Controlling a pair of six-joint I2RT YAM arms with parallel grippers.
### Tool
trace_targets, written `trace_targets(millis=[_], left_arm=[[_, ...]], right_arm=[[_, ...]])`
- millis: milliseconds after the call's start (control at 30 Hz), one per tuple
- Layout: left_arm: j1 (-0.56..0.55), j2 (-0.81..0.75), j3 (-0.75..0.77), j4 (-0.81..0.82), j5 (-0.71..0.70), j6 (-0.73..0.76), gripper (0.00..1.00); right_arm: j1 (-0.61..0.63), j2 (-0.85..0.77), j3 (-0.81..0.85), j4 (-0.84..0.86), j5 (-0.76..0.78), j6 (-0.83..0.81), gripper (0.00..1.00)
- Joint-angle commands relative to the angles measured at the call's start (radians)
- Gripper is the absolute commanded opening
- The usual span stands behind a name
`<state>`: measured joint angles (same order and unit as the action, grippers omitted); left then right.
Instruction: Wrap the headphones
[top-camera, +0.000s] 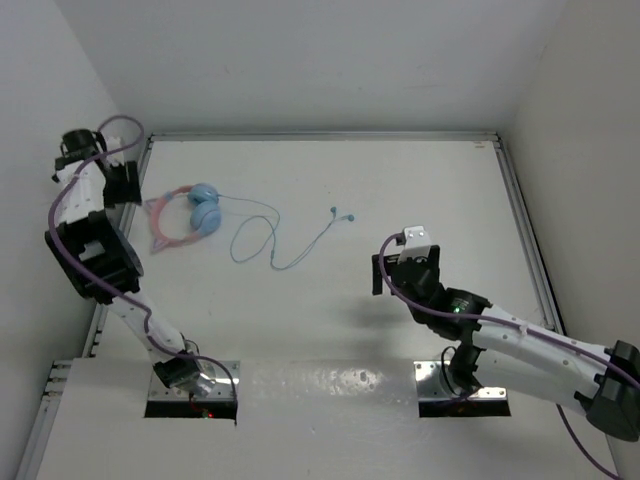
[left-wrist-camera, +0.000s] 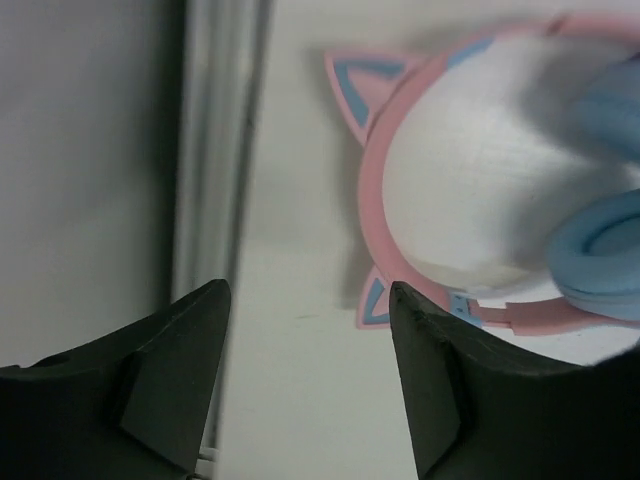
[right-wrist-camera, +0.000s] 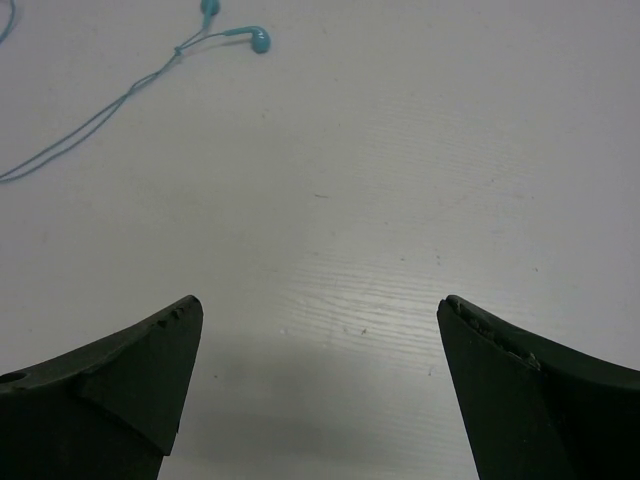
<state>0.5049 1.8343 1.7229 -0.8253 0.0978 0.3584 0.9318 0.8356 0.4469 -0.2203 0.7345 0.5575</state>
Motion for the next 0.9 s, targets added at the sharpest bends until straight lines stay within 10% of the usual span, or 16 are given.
trace_targets(millis=[0,333,700,867], left_arm=[[0.001,0.069,-0.037,-0.019,-0.003,-0.094,0.63],[-0.035,0.249,-0.144,0.126,-0.078,-0.119,0.59],[-0.060,0.293,-0.154,0.152,-0.006,-0.108,0.00],[-0.085,0.193,-0.141,0.126,0.120,-0.107,0.00]], right_arm=[[0.004,0.033,0.061,0.047,-0.064,-0.051,0.99],[0.004,0.129,0.136,0.003,-0.109,-0.034,0.99],[0.007,0.129,0.165,-0.034,-0.110,-0.019,0.99],[0.007,0.082,0.153,-0.056,-0.074,-0.018,0.99]])
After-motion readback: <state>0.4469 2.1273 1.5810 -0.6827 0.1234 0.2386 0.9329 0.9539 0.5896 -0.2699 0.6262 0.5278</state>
